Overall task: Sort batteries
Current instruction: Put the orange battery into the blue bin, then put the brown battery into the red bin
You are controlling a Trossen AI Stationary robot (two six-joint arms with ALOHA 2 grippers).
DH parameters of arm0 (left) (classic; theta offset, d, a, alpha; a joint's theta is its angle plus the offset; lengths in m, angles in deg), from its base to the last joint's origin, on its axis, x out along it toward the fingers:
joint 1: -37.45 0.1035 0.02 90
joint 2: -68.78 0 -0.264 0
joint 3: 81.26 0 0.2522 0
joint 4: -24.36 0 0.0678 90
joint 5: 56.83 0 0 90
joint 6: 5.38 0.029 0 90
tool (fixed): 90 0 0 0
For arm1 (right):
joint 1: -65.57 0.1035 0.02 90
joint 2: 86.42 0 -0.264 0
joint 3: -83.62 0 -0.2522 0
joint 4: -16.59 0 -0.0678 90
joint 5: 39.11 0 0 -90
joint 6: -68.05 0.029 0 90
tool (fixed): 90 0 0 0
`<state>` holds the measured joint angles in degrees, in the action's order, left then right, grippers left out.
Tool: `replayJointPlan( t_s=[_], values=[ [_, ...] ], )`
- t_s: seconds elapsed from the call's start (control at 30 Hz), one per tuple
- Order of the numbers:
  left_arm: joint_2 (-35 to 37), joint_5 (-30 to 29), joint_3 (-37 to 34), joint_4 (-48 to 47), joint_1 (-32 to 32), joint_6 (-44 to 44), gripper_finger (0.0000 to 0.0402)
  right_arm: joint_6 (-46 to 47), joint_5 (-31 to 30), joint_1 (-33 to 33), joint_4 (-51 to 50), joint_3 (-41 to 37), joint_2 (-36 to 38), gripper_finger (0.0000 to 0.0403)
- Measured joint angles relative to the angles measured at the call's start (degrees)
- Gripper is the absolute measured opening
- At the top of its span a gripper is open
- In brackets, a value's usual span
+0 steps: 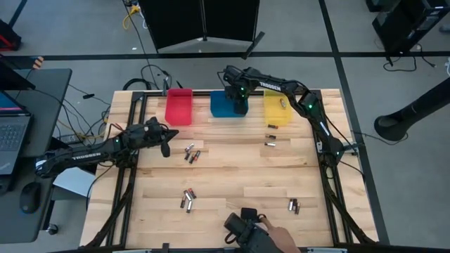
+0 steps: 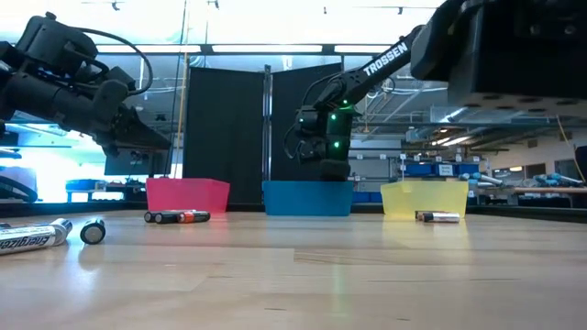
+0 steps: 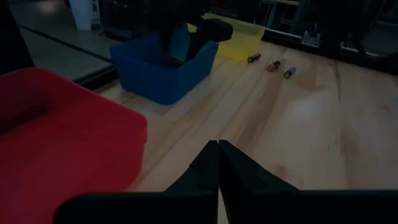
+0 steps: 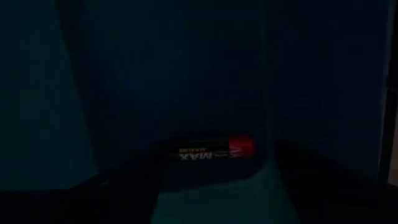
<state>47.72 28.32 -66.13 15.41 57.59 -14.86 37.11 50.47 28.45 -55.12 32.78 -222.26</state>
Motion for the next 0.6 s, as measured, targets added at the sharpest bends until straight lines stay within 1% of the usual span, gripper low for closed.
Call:
replayJointPlan(
  t_s=[0.1, 0.23, 0.33, 0.43, 0.5, 0.57, 0.6],
  values=[
    [0.02, 0.70, 0.00, 0.02, -0.02, -0.14, 0.0013, -0.13, -0.16, 0.15, -1.26, 0.94, 0.01, 0.0293],
    [0.02, 1.08, 0.00, 0.01, -0.02, -0.90, 0.0013, -0.19, -0.14, 0.72, -2.96, 3.71, 0.09, 0.0250],
    [0.02, 1.08, 0.00, -0.01, 0.00, -1.29, 0.0013, -0.47, -0.16, 1.36, -5.50, 6.73, 0.09, 0.0223],
    [0.02, 1.60, 0.00, -0.03, -0.02, -1.68, 0.0013, -0.52, -0.16, 2.77, -10.69, 11.35, 0.09, 0.0192],
    [0.02, 1.91, 0.00, -0.07, -0.01, -2.70, 0.0013, 0.13, -0.16, 4.20, -13.49, 14.69, 0.09, 0.0160],
    [0.02, 2.28, 0.00, -0.12, -0.02, -3.11, 0.0013, 1.87, 0.38, 5.76, -15.88, 17.36, 0.54, 0.0116],
    [0.02, 2.66, 0.00, -0.16, 0.00, -3.27, 0.0013, 2.72, 1.94, 6.66, -16.12, 17.93, 1.05, 0.0089]
  ],
)
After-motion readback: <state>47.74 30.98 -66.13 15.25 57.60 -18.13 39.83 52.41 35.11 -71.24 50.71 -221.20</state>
